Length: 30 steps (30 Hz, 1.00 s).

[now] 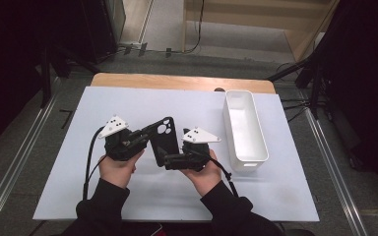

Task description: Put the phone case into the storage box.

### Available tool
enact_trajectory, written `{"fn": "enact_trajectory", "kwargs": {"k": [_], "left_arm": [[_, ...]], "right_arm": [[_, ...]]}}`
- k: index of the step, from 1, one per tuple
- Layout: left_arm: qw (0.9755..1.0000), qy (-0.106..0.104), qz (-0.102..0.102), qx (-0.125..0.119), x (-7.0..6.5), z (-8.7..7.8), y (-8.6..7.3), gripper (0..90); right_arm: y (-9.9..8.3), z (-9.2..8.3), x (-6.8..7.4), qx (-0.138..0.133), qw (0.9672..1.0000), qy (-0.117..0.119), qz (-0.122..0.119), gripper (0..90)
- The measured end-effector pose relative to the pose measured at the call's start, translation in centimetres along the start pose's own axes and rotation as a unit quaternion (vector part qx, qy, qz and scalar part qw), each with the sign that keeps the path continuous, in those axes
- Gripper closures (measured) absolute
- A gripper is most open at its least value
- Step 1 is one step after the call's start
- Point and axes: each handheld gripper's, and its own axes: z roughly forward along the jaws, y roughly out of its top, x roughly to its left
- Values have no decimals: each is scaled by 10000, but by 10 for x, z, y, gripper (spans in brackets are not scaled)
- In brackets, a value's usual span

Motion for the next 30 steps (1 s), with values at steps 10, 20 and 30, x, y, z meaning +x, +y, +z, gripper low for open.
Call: {"fn": "enact_trajectory", "kwargs": {"k": [10, 20, 30], "left_arm": [[10000, -48, 25, 10, -8, 2, -6, 800], [9999, -109, -15, 34, -16, 3, -12, 799], [9998, -171, -65, 45, -15, 4, -12, 795]], "right_arm": [[-1, 10, 6, 103, 9999, 55, -34, 0], [-1, 17, 7, 102, 9998, 55, -186, 114], [0, 16, 3, 193, 9993, 237, -214, 133]]}}
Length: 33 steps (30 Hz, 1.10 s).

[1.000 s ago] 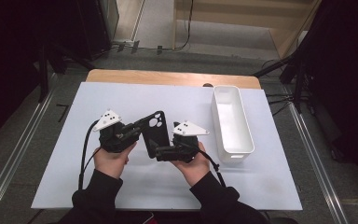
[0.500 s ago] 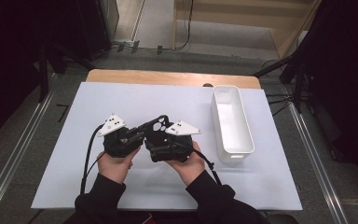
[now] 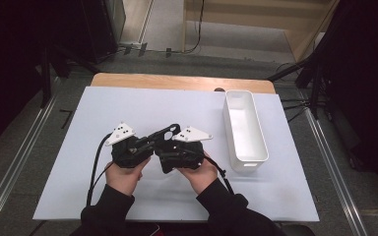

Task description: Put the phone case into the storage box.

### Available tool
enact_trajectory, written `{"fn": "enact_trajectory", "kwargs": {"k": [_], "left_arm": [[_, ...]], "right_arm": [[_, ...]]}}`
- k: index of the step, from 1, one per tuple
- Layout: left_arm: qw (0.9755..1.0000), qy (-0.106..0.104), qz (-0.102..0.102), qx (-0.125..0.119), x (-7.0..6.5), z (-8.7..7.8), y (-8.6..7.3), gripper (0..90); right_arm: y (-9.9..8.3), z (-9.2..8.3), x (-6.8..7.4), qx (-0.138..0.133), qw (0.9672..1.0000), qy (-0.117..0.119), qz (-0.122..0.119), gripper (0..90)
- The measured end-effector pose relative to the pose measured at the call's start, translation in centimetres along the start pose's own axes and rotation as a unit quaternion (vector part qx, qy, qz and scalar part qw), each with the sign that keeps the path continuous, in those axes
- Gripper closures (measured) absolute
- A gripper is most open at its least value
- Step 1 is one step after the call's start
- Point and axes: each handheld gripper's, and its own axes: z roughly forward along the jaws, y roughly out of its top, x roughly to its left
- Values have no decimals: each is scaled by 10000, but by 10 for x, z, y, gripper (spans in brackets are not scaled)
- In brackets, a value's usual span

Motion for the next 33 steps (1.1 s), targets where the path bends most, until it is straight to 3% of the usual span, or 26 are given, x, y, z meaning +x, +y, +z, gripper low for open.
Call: {"fn": "enact_trajectory", "kwargs": {"k": [2, 10, 19, 25, 29, 33], "left_arm": [[10000, -60, -6, -22, 0, 0, 0, 788], [9999, -83, 32, -142, 2, 0, 3, 608], [9997, -167, 79, -135, 1, -3, 5, 555], [9992, -118, 369, -75, 2, -1, 2, 503], [9987, -263, 426, -23, 6, 3, -1, 440], [9968, -293, 725, -185, 10, 5, -9, 364]], "right_arm": [[0, -1, 0, -7, 10000, -43, -21, 134], [-1, -3, -6, 45, 9999, -106, -33, 134], [1, -12, -28, -85, 9994, -291, 169, 134], [3, -18, -40, -153, 9986, -418, 289, 134], [4, -21, -44, -174, 9983, -466, 310, 134], [4, -23, -47, -201, 9981, -509, 269, 134]]}}
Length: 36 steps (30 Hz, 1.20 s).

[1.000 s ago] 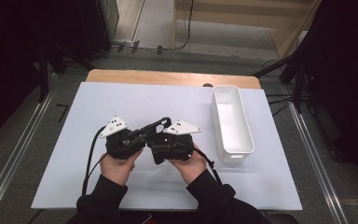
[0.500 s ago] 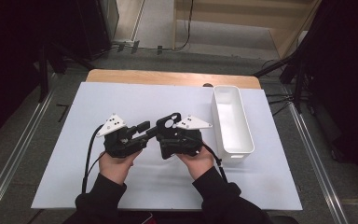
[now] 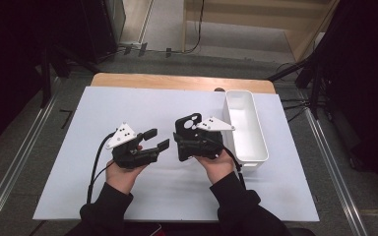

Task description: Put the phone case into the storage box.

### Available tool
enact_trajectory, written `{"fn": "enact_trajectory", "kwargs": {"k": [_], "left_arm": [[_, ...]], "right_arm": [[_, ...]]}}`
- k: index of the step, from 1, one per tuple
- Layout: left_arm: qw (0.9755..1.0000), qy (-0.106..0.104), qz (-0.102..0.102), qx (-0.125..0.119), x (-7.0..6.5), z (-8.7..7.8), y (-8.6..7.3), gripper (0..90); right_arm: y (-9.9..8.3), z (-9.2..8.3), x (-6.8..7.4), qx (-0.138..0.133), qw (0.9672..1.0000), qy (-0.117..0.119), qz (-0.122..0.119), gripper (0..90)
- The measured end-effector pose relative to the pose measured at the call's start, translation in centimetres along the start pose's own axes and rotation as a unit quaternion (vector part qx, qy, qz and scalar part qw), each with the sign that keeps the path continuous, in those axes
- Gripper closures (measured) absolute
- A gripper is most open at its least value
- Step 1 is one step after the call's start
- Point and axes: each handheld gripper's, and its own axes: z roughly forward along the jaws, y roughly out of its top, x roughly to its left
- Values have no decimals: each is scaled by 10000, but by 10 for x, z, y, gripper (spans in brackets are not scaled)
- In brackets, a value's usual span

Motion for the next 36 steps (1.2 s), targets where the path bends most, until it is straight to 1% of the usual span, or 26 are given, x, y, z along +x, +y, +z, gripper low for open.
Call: {"fn": "enact_trajectory", "kwargs": {"k": [1, 2, 4, 6, 7, 8, 9, 10, 11, 13, 15, 17, 18, 19, 21, 23, 28, 29, 31, 33, 34, 36], "left_arm": [[9999, -1, 122, -14, 1, 0, -2, 347], [9998, -66, 186, -30, 2, 2, -4, 331], [9996, -243, 111, 105, 5, 4, -7, 280], [9993, -333, 20, 141, 9, 5, -12, 249], [9993, -340, -19, 150, 10, 6, -13, 243], [9993, -331, -11, 189, 12, 5, -15, 243], [9994, -313, -17, 177, 13, 5, -15, 243], [9995, -274, -35, 156, 14, 4, -17, 243], [9995, -279, -56, 152, 15, 3, -17, 243], [9993, -337, -141, 91, 18, -1, -18, 243], [9992, -364, -160, 34, 21, -4, -20, 243], [9990, -405, -170, 2, 24, -8, -22, 243], [9988, -449, -210, -22, 25, -10, -23, 243], [9987, -470, -181, 3, 27, -12, -24, 242], [9983, -549, -196, 27, 30, -16, -27, 242], [9987, -501, -102, 42, 33, -21, -31, 242], [9987, -482, 89, 100, 39, -33, -39, 242], [9987, -491, 89, 54, 40, -35, -41, 242], [9989, -450, 157, 12, 42, -40, -44, 242], [9990, -418, 175, 45, 44, -45, -46, 242], [9991, -389, 155, 33, 44, -46, -48, 242], [9991, -411, 76, 53, 46, -49, -50, 242]], "right_arm": [[0, 0, 0, 2, 10000, -6, 0, 134], [0, -1, -1, 5, 10000, -11, 0, 134], [1, -1, -2, 3, 10000, -17, 2, 134], [1, -2, -2, 10, 10000, -16, -4, 134], [1, -3, -3, 7, 10000, -29, -8, 134], [1, -3, -3, 10, 10000, -21, -7, 134], [1, -3, -3, -12, 10000, -40, -51, 135], [1, -3, -3, -9, 10000, -42, -46, 134], [1, -4, -3, -11, 10000, -47, -84, 134], [1, -5, -3, 4, 9999, -52, -128, 134], [1, -5, -3, -11, 9998, -50, -170, 134], [1, -6, -4, -20, 9999, -51, -163, 134], [1, -6, -4, -19, 9999, -41, -149, 134], [1, -6, -5, -13, 9999, -29, -133, 134], [1, -7, -7, -10, 9999, -33, -118, 134], [2, -8, -9, -21, 10000, -32, -75, 134], [3, -11, -12, -62, 10000, -50, -55, 134], [3, -12, -13, -72, 9999, -56, -58, 134], [4, -13, -13, -87, 9999, -50, -49, 134], [5, -13, -13, -55, 9999, -56, -83, 134], [5, -14, -13, -44, 9999, -59, -84, 134], [6, -14, -15, -33, 9999, -40, -92, 134]]}}
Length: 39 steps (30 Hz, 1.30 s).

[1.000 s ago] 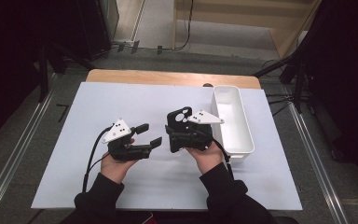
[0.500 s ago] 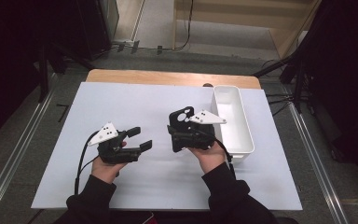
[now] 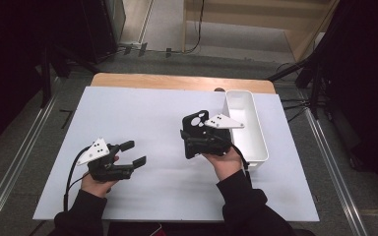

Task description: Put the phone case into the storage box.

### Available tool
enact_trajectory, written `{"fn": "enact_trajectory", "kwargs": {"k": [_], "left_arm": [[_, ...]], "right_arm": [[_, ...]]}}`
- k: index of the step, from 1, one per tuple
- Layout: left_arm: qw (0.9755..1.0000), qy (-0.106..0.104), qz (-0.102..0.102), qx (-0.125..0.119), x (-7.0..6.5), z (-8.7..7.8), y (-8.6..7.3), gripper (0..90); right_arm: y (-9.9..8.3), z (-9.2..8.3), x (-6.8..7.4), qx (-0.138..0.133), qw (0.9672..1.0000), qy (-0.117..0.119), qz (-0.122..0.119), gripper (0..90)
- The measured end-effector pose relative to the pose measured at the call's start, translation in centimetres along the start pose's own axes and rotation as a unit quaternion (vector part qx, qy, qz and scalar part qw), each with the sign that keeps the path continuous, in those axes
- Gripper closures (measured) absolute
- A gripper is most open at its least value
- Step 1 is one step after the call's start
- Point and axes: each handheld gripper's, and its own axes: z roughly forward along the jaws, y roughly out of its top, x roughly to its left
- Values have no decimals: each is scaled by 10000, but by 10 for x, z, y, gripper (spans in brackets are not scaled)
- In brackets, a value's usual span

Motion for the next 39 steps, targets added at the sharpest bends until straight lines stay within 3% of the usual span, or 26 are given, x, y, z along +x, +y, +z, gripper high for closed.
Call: {"fn": "enact_trajectory", "kwargs": {"k": [6, 17, 24, 39], "left_arm": [[9998, 120, 25, 140, -2, -8, -5, 242], [9998, 195, -39, 90, -5, -19, -8, 242], [9998, 185, -56, 86, -6, -20, -8, 243], [9996, 228, -118, 90, -6, -24, -10, 243]], "right_arm": [[6, -3, -4, -24, 10000, 31, -1, 134], [24, -10, -21, -89, 9998, 129, 80, 134], [33, -14, -37, -125, 9998, 66, 135, 134], [53, -34, -56, -300, 9994, -43, 187, 135]]}}
